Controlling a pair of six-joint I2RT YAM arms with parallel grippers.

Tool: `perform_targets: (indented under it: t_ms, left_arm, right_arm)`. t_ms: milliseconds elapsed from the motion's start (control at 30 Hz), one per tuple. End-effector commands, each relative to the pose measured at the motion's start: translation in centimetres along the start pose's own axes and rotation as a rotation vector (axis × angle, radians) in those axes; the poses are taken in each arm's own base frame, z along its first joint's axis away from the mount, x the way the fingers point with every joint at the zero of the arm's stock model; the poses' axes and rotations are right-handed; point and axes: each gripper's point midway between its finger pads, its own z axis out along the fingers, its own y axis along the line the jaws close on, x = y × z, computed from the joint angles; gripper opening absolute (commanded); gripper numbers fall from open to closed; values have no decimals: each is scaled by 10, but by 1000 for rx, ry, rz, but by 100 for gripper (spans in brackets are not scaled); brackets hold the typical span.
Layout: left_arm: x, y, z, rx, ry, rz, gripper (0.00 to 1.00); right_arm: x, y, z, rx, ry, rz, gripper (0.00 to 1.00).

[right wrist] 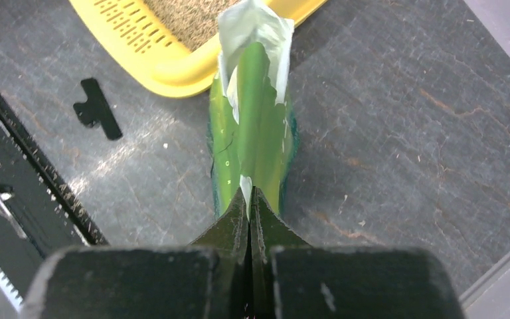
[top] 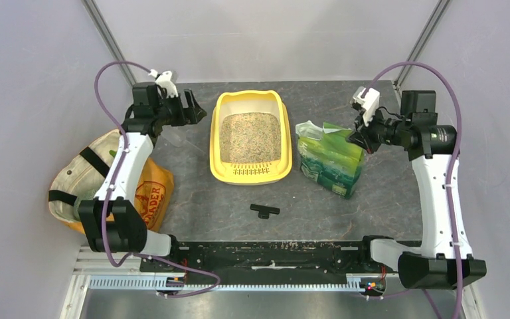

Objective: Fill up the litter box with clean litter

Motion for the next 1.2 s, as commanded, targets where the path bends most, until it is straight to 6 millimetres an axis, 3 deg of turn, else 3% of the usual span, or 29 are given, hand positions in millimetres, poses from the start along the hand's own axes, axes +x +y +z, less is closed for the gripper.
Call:
perform_targets:
  t_ms: [0,100,233,400,567,700,867,1067,1167]
  left_arm:
    - [-14,-100,-45,517,-26,344,89]
    - [10,-158,-60,681,-12,585,89]
    - [49,-215,-60,877,-42,787,89]
    - [92,-267,-47,1080,-15,914,90]
    - [130,-307,-44,1228,3,1010,90]
    - [172,-323,-48,1310,42,1081,91]
    - [177,-340,-21,1307,58,979,91]
    - [207,-357,-37,1449,98,962,92]
    - [215,-356,-28,1404,92,979,92]
  right_arm:
    - [-17,30,-28,-54,-82,-164,0]
    - [-13,48,-33,-107,-102,-225,0]
    - [-10,57,-37,-123,-106,-275,0]
    - [-8,73,-48,-160,-105,-356,0]
    - [-2,71,-47,-155,-83,-379,0]
    - [-2,74,-46,-169,-98,-386,0]
    - [-1,74,-44,-177,-102,-400,0]
    - [3,71,-41,-183,-89,-405,0]
    - [3,70,-40,-185,-88,-408,0]
